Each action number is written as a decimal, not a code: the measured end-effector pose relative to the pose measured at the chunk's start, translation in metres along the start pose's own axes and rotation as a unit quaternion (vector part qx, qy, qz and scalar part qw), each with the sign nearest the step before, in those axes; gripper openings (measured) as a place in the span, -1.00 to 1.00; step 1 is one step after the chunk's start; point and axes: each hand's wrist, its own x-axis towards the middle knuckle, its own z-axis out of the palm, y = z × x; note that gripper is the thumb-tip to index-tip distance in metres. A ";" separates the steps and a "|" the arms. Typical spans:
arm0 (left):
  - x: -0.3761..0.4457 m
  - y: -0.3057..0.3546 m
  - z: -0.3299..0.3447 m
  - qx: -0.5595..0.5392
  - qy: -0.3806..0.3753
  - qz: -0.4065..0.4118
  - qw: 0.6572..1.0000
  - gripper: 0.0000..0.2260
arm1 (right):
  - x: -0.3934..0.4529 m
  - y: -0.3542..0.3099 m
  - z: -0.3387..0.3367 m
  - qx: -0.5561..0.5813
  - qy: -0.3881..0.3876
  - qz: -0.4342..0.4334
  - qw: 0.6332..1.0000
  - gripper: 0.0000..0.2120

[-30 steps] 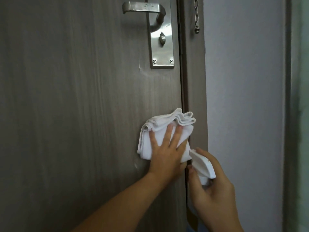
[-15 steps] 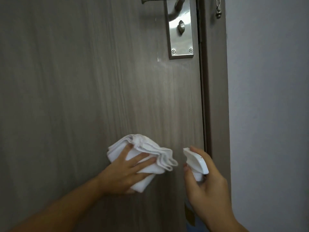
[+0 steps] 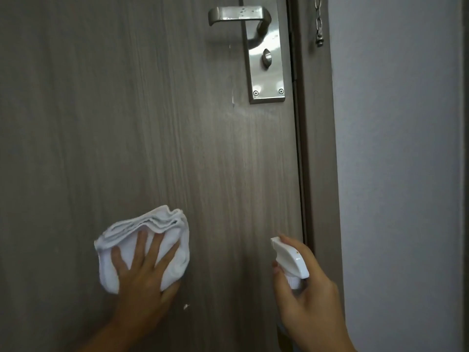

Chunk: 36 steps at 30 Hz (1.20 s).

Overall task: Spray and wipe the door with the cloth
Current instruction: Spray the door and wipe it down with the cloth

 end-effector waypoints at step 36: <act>0.005 -0.039 -0.004 -0.021 0.003 0.348 0.937 -0.57 | -0.047 -0.061 0.062 0.091 -0.093 -0.021 0.991 -0.60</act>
